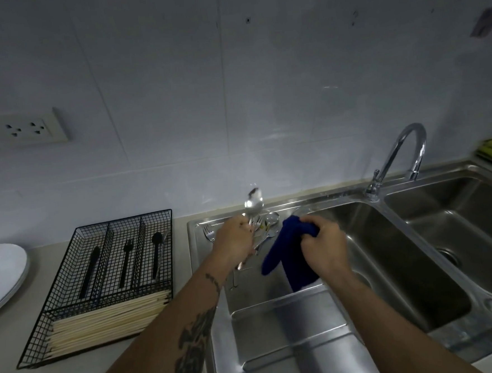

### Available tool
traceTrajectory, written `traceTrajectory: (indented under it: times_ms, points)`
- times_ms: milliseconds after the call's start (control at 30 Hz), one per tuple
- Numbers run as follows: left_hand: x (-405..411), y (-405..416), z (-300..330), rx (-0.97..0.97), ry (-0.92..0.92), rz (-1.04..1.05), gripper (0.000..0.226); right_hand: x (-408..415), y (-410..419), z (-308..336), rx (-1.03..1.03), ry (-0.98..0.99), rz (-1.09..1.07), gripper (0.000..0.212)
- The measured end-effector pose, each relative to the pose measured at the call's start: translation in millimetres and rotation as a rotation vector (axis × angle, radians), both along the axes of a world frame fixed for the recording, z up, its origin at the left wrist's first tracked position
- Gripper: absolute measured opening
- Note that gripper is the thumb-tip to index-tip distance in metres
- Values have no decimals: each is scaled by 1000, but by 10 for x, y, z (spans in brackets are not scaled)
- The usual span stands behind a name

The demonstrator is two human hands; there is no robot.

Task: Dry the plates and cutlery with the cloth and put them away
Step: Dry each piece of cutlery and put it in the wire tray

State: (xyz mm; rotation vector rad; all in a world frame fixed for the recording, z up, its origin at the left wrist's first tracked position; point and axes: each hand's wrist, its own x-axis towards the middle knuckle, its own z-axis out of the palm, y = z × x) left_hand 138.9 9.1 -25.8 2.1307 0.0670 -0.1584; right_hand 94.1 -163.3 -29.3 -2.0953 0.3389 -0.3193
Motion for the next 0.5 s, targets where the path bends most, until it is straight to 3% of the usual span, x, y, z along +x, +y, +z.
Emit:
traceTrajectory:
  times_ms: [100, 200, 300, 433, 500]
  points:
    - [9, 41, -15, 176, -37, -128, 26, 17, -14, 114, -193, -181, 30, 56]
    - [-5, 61, 16, 319, -102, -224, 17, 28, 46, 123, -566, -415, 225, 62]
    - [-32, 64, 122, 343, -222, -290, 17, 108, 44, -88, -830, -426, 393, 64]
    - [-67, 119, 161, 409, -269, -311, 30, 170, -58, -297, -847, -353, 421, 63]
    - [-86, 111, 122, 425, -271, -334, 24, 144, -14, -280, -819, -337, 369, 61]
